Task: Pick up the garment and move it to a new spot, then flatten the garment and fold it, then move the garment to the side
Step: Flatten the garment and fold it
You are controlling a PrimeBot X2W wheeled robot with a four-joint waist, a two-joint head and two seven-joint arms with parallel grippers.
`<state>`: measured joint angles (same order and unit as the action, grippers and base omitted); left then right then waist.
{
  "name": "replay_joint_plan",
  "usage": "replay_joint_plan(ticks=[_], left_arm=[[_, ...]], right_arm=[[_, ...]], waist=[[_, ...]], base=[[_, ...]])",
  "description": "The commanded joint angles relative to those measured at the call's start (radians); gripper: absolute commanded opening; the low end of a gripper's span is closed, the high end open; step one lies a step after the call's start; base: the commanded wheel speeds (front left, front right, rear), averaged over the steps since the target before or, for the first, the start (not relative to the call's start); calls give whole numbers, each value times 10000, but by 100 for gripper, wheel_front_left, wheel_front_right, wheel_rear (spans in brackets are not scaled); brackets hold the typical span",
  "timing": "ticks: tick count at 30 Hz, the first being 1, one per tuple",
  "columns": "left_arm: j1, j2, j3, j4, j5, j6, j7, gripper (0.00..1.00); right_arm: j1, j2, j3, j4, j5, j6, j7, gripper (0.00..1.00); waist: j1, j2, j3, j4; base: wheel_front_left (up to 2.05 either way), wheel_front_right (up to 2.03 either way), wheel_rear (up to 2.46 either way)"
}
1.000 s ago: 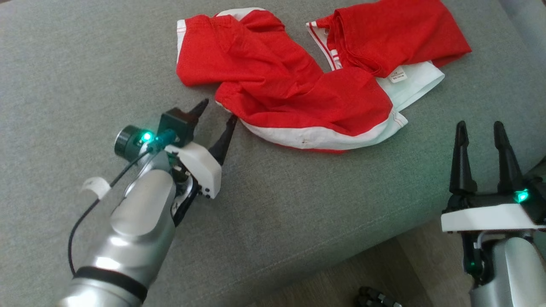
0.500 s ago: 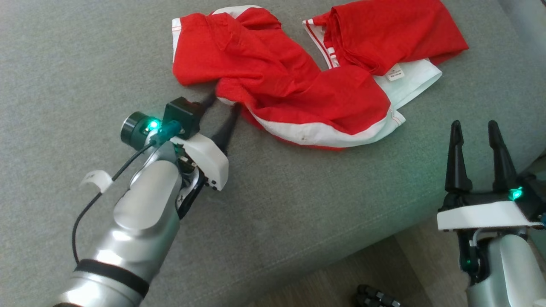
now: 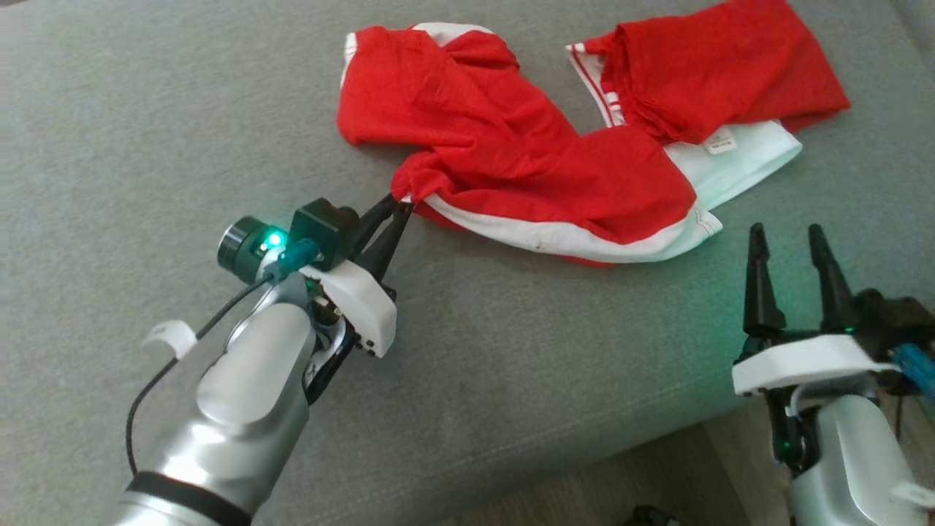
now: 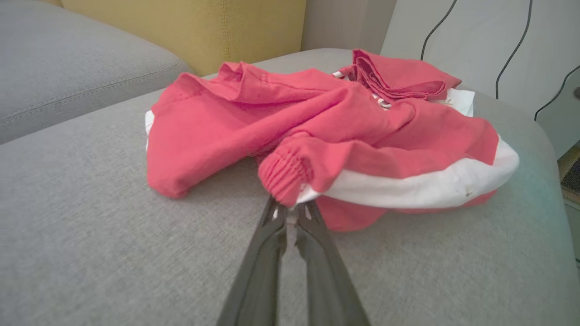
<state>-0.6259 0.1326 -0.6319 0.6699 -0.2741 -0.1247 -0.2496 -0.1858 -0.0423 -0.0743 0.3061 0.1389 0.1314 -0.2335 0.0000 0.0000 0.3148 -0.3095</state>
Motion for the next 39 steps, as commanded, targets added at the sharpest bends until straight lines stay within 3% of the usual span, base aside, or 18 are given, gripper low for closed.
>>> replay_joint_plan(ticks=[1,14,22,23,24,25,33,39], left_arm=[[-184,234,272,-372,76,-40,-121,0],[-80,136,163,-457,208,-30,-122,0],[-90,131,195,-488,221,-29,-122,0],[-86,133,197,-482,225,-28,-122,0],[-83,138,202,-476,226,-27,-122,0],[-80,146,211,-469,226,-27,-122,0],[36,156,274,-444,188,-26,-122,0],[290,175,405,-553,55,16,-122,0]], right_arm=[[-301,-80,201,-52,-48,-7,85,100],[-1817,-80,753,3063,-132,-7,716,100],[-2168,-79,1138,3826,74,-7,582,100],[-2196,-79,1213,3891,129,-7,563,78],[-2222,-79,1276,3949,175,-7,541,20],[-2245,-79,1343,3998,202,-7,519,0],[-2248,-79,1361,4050,-214,-7,249,0],[-2041,-79,1379,3249,-399,-7,-68,0]], waist=[[0,0,-48,138],[0,0,16,743],[0,0,33,798],[0,0,26,798],[0,0,18,796],[0,0,6,795],[0,0,-204,815],[0,0,-610,1015]], base=[[0,0,0],[0,0,0],[0,0,0],[0,0,0],[0,0,0],[0,0,0],[0,0,0],[0,0,0]])
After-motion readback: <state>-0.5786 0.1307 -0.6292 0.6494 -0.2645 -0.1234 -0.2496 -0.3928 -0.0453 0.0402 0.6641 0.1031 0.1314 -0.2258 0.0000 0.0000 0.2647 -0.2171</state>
